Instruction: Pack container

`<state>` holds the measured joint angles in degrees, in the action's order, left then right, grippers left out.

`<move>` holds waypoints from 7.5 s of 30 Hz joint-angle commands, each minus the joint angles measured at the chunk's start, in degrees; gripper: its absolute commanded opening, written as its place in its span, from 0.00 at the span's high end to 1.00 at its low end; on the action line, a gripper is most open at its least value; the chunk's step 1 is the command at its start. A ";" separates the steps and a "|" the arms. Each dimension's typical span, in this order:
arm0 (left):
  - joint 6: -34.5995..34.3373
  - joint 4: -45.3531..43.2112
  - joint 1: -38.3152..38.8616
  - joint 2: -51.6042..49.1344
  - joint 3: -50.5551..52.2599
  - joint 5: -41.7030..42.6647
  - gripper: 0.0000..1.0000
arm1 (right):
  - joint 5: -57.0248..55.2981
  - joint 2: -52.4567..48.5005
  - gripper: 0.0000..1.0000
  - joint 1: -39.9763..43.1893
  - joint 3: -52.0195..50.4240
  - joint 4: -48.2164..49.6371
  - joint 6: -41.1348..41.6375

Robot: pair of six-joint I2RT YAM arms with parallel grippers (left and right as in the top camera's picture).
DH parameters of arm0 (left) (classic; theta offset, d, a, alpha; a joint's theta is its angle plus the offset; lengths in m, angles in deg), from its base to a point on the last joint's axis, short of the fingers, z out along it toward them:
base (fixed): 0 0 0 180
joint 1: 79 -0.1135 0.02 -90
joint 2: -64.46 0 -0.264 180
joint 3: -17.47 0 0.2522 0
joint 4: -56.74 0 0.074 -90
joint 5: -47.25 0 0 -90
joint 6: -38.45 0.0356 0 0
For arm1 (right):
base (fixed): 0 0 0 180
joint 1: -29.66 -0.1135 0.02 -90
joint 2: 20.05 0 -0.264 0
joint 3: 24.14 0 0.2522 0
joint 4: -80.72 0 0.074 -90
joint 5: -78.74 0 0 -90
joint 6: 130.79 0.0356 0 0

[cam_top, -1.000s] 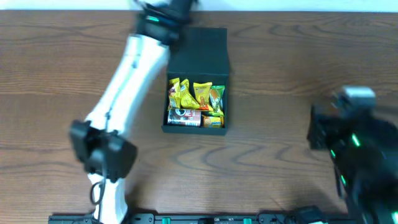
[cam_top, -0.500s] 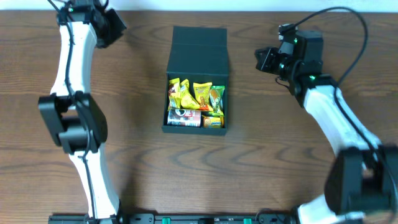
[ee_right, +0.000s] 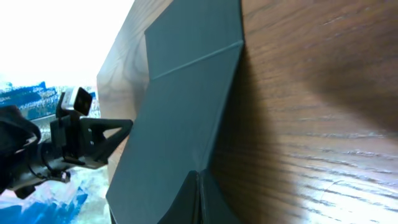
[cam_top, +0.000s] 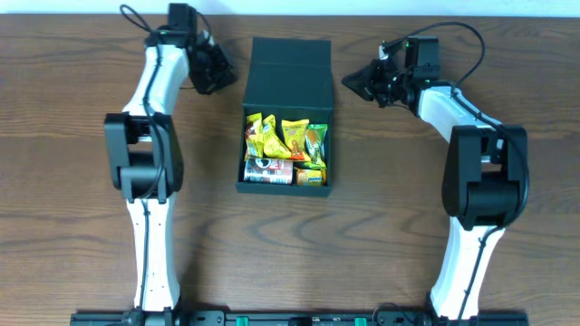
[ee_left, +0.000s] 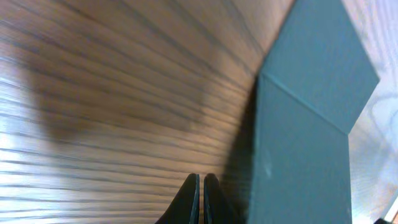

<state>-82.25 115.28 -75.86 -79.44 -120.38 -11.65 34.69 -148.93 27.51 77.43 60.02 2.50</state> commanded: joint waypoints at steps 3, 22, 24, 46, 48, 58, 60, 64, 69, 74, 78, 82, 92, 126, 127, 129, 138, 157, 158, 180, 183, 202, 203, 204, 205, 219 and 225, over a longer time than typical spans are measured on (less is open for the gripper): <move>-2.08 -0.50 2.23 -0.11 -0.13 -4.35 0.94 | 1.84 -2.73 0.98 2.62 1.07 -3.39 -0.98; -4.22 -2.67 2.43 -3.02 -0.13 -4.66 0.94 | 1.22 -6.23 0.98 -0.39 1.07 1.53 -2.62; -4.22 -3.04 2.43 -3.02 -0.13 -4.63 0.94 | 0.61 -6.27 0.98 -1.18 1.07 2.62 -1.97; -4.17 -4.79 2.43 -3.02 -0.13 -0.94 0.94 | 6.78 -6.25 0.98 -4.09 1.07 12.24 -1.55; -4.02 -4.76 2.19 -3.02 -0.13 -0.28 0.94 | 9.01 -6.25 0.98 -4.02 1.07 14.82 -1.53; -4.04 -6.01 -0.31 -2.99 -0.13 4.44 0.94 | 15.89 -6.25 0.98 -3.50 1.07 17.51 -2.21; -4.07 -8.17 -1.05 -2.99 -0.13 7.58 0.94 | 16.72 -6.25 0.98 -3.32 1.07 17.70 -2.29; -5.42 -13.05 -2.16 -2.99 -0.13 13.88 0.94 | 20.26 -6.25 0.98 -3.15 1.07 20.46 -3.10; -5.75 -15.98 -2.49 -2.99 -0.13 17.62 0.94 | 22.71 -6.25 0.98 -3.10 1.07 23.65 -3.08; -5.73 -19.85 -2.51 -2.99 -0.13 22.99 0.94 | 24.57 -6.25 0.98 -2.97 1.07 24.35 -4.24; -5.75 -24.63 -2.75 -2.99 -0.13 29.99 0.94 | 27.04 -6.25 0.98 -2.67 1.07 25.09 -4.83; -5.73 -27.17 -3.21 -2.99 -0.13 34.95 0.94 | 30.12 -6.25 0.98 -2.36 1.07 29.42 -4.76; -5.55 -31.98 -5.38 -2.99 -0.13 46.12 0.94 | 33.38 -6.25 0.98 -1.53 1.07 33.35 -4.35; -5.62 -39.06 -5.46 -2.99 -0.13 59.54 0.86 | 43.41 -6.25 0.98 -0.55 1.05 50.07 8.17; -5.99 -39.06 -5.35 -2.99 -0.13 59.54 0.87 | 43.43 -6.25 0.99 -0.55 1.05 50.07 8.59; -7.43 -39.08 -4.98 -2.99 -0.13 59.54 0.88 | 43.43 -6.25 0.98 -0.66 1.05 50.64 10.12; -15.45 -39.08 -2.75 -2.99 -0.15 59.54 0.94 | 43.41 -6.25 0.98 -1.03 1.05 67.89 31.67; -17.79 -39.10 -2.25 -2.23 -0.15 59.54 0.94 | 43.43 -6.25 0.98 -3.15 1.05 85.66 55.10; -17.79 -39.10 -2.25 -2.23 -0.15 59.54 0.94 | 43.41 -6.25 0.98 -3.61 1.05 85.92 56.08; -14.08 -38.23 -2.71 -2.23 -0.13 37.38 0.94 | 36.54 -6.25 0.98 7.34 1.05 81.02 41.35; -14.10 -34.40 -2.75 -2.23 -0.13 28.98 0.94 | 32.28 -6.25 0.98 8.48 1.05 71.19 34.32; 10.27 6.01 -0.70 12.39 -17.79 -10.38 0.94 | 17.88 8.31 0.98 10.82 4.09 34.21 10.62; 11.50 6.64 -0.26 14.36 -18.10 -11.69 0.94 | 17.59 10.29 0.98 10.97 4.09 32.46 8.50; 11.98 7.26 0.13 16.11 -18.16 -12.96 0.94 | 17.20 12.04 0.98 10.95 4.09 30.58 6.62; 12.41 7.96 0.66 17.79 -18.16 -14.49 0.94 | 16.52 13.70 0.98 10.71 4.09 27.96 4.52; 19.39 28.83 9.29 33.16 -18.16 -29.24 0.94 | -4.24 35.76 0.98 8.81 4.09 -17.14 -27.82; 19.39 39.47 9.66 41.57 -18.14 -31.98 0.94 | -8.44 46.80 0.98 7.63 4.07 -25.44 -32.02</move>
<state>-63.97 152.30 -66.18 -43.79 -138.66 -40.09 29.07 -106.09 36.34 81.39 34.91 -25.57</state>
